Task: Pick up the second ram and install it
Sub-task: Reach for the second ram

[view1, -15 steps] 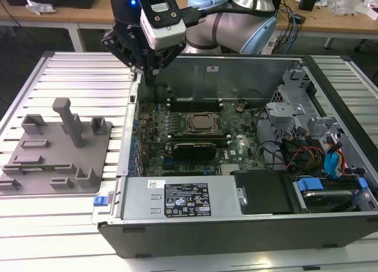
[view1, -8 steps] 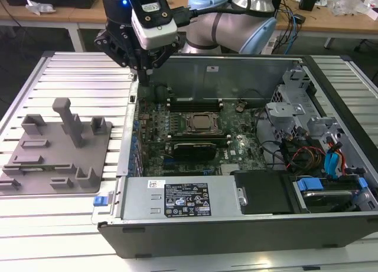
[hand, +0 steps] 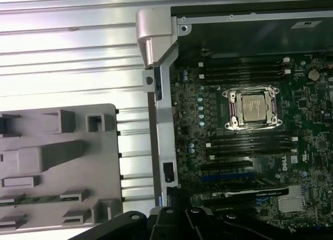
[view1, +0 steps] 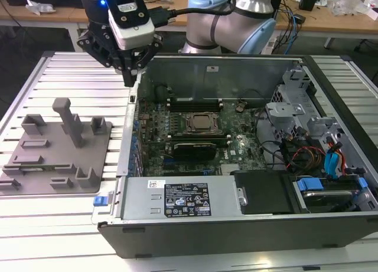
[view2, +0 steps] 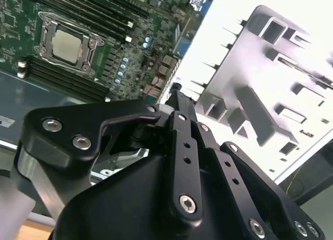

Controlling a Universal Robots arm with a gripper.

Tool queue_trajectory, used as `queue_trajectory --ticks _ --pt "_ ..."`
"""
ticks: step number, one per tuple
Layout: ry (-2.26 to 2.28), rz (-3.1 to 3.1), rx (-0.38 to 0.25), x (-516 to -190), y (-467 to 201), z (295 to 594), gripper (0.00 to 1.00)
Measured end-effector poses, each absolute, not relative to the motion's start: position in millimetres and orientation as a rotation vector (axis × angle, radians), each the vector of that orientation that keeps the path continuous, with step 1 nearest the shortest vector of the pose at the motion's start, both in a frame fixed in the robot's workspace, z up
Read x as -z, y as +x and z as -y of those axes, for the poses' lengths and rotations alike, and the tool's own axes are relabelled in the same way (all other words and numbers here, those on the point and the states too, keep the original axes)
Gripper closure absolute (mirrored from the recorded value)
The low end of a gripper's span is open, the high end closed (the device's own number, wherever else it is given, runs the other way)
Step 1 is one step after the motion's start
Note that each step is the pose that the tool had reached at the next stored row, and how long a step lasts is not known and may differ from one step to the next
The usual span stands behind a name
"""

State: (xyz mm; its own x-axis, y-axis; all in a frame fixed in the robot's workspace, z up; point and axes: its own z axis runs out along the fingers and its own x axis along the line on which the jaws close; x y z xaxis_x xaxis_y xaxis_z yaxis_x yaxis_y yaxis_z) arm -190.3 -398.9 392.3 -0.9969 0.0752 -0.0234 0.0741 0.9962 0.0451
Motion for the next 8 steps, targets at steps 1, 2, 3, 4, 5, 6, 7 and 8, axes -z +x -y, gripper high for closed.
queue_trajectory --ticks 1,2,3,4,5,6,7,8 --pt "0.117 -3.114 -0.069 -392.2 -193.1 398.8 0.92" --pt "0.117 -3.114 -0.069 -392.0 -199.1 398.8 0.92" --pt "0.117 -3.114 -0.069 -391.9 -202.5 398.8 0.92" --pt "0.116 -3.114 -0.069 -391.8 -204.5 398.9 0.92" --pt "0.116 -3.114 -0.069 -391.6 -208.4 398.9 0.92" --pt "0.117 -3.114 -0.069 -391.4 -212.2 398.9 0.92" --pt "0.117 -3.114 -0.069 -391.4 -214.2 398.8 0.92" --pt "0.117 -3.114 -0.069 -391.3 -217.0 398.8 0.92"
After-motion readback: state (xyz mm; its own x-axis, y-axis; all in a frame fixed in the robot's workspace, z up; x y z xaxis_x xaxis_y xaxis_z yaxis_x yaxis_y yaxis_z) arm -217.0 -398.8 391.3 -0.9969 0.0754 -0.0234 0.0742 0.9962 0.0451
